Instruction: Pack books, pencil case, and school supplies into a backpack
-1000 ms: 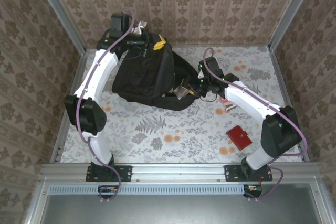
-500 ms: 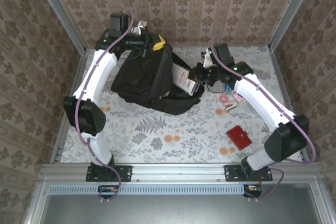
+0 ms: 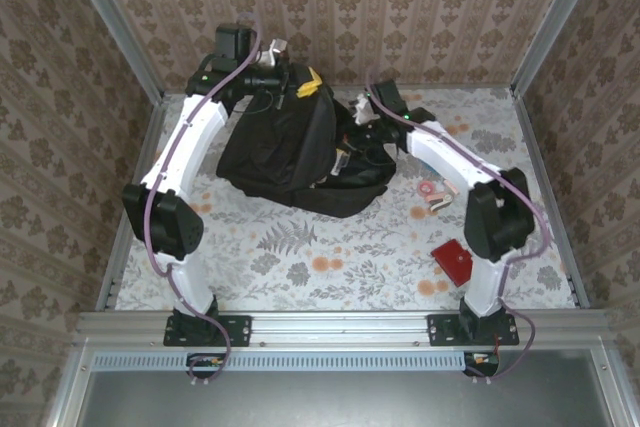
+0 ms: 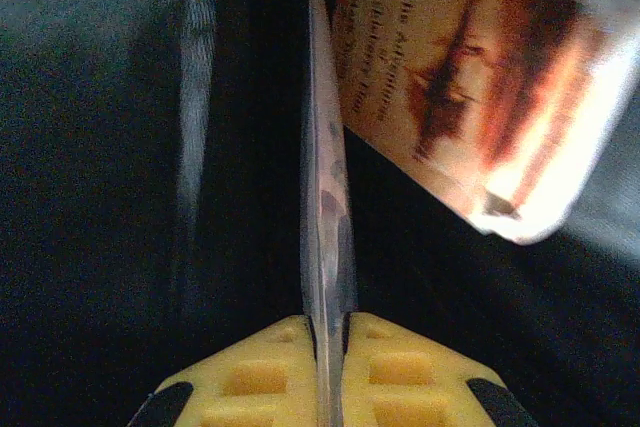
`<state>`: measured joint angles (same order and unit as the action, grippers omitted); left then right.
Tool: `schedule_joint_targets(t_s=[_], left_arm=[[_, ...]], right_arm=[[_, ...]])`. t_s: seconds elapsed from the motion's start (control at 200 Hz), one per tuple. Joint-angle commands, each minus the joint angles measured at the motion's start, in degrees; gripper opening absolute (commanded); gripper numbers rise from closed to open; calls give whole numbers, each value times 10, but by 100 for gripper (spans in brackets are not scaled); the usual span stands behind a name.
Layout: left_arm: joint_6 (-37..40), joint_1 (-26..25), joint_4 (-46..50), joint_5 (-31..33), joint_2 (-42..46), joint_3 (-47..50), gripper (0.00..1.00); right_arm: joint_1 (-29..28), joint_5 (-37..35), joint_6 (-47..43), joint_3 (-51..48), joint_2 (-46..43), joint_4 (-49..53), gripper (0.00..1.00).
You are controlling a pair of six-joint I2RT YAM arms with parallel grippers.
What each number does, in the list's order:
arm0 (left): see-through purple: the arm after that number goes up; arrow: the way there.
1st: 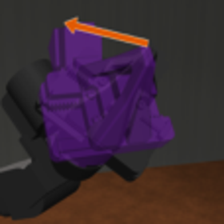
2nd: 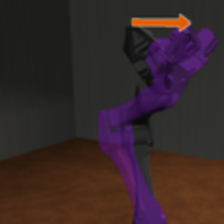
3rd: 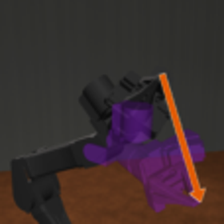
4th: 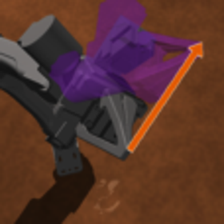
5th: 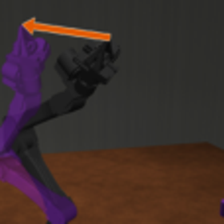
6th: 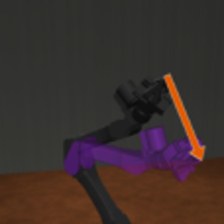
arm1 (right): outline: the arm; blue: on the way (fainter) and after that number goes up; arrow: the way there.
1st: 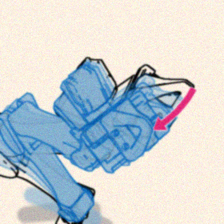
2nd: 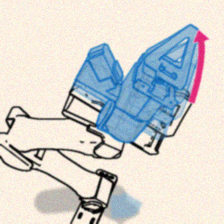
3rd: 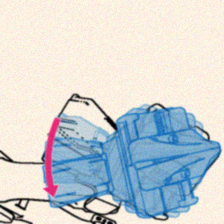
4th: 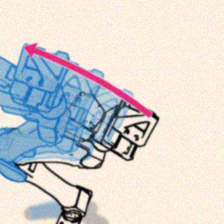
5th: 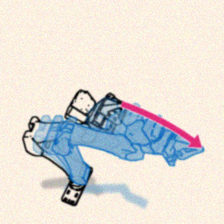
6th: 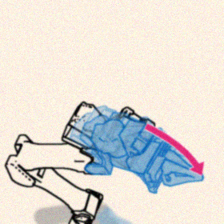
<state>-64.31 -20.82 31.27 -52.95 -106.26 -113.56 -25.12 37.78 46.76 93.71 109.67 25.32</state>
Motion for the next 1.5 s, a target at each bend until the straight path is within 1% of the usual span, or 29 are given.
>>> schedule_joint_targets(t_s=[0.0, 0.03, 0.045, 0.065, 0.13, 0.19, 0.245, 0.315, 0.44, 0.535, 0.615, 0.67, 0.74, 0.82, 0.935, 0.99, 1.025, 1.155, 1.22, 1.285, 1.31, 1.33, 1.39, 1.43, 1.445, 1.46, 1.495], left_arm=[[0, -11, -37, -30, 11, -36, 0], [2, -11, -37, -29, 9, -39, 0], [3, -11, -36, -28, 8, -39, 0], [4, -11, -34, -28, 6, -40, 0], [7, -11, -31, -27, 1, -39, 0], [17, -9, -23, -24, -1, -39, 0], [29, -8, -9, -16, -4, -41, 0], [42, -8, 2, -11, -10, -44, 0], [61, -11, 18, -1, -22, -44, 0], [73, -16, 25, 9, -27, -41, 0], [79, -21, 29, 16, -35, -41, 0], [81, -25, 30, 19, -41, -43, 0], [81, -30, 32, 21, -52, -49, 0], [82, -35, 35, 23, -61, -59, 0], [84, -39, 40, 30, -70, -69, 0], [89, -39, 44, 36, -72, -72, 0], [93, -40, 49, 40, -74, -73, 0], [112, -43, 70, 53, -87, -81, 0], [131, -43, 96, 62, -99, -94, 1], [162, -44, 143, 82, -112, -123, 11], [177, -45, 166, 92, -116, -137, 18], [193, -46, 184, 101, -119, -148, 23], [237, -50, 241, 136, -125, -185, 33], [266, -49, 277, 156, -128, -209, 38], [277, -49, 288, 175, -129, -214, 39], [286, -66, 296, 184, -128, -216, 40], [301, -74, 309, 200, -125, -216, 42]], right_arm=[[-35, 0, 28, 93, 54, -34, 26], [-41, -14, 25, 110, 68, -20, 43], [-42, -20, 24, 114, 72, -17, 49], [-42, -28, 24, 114, 73, -16, 56], [-38, -68, 13, 87, 48, -17, 69], [-29, -106, -10, 52, 12, -6, 76], [-16, -121, -31, 20, -24, 1, 76], [-1, -120, -50, -11, -60, 7, 76], [18, -125, -83, -71, -134, 6, 70], [21, -127, -109, -107, -183, 4, 65], [23, -117, -114, -145, -220, -18, 62], [23, -97, -107, -177, -242, -53, 63], [21, -87, -104, -203, -253, -76, 69], [19, -94, -104, -218, -249, -86, 75], [6, -88, -97, -218, -220, -108, 76], [-5, -95, -98, -211, -202, -114, 73], [-9, -98, -96, -208, -193, -123, 69], [-18, -112, -89, -199, -175, -153, 47], [-20, -131, -95, -183, -169, -137, 26], [-24, -150, -105, -173, -171, -117, 7], [-25, -154, -106, -174, -173, -114, 1], [-26, -156, -107, -175, -175, -113, 0], [-26, -156, -109, -180, -181, -113, 0], [-27, -156, -111, -183, -184, -111, 0], [-27, -156, -111, -183, -185, -110, 0], [-28, -156, -112, -184, -186, -109, 0], [-29, -157, -114, -185, -188, -106, 0]])
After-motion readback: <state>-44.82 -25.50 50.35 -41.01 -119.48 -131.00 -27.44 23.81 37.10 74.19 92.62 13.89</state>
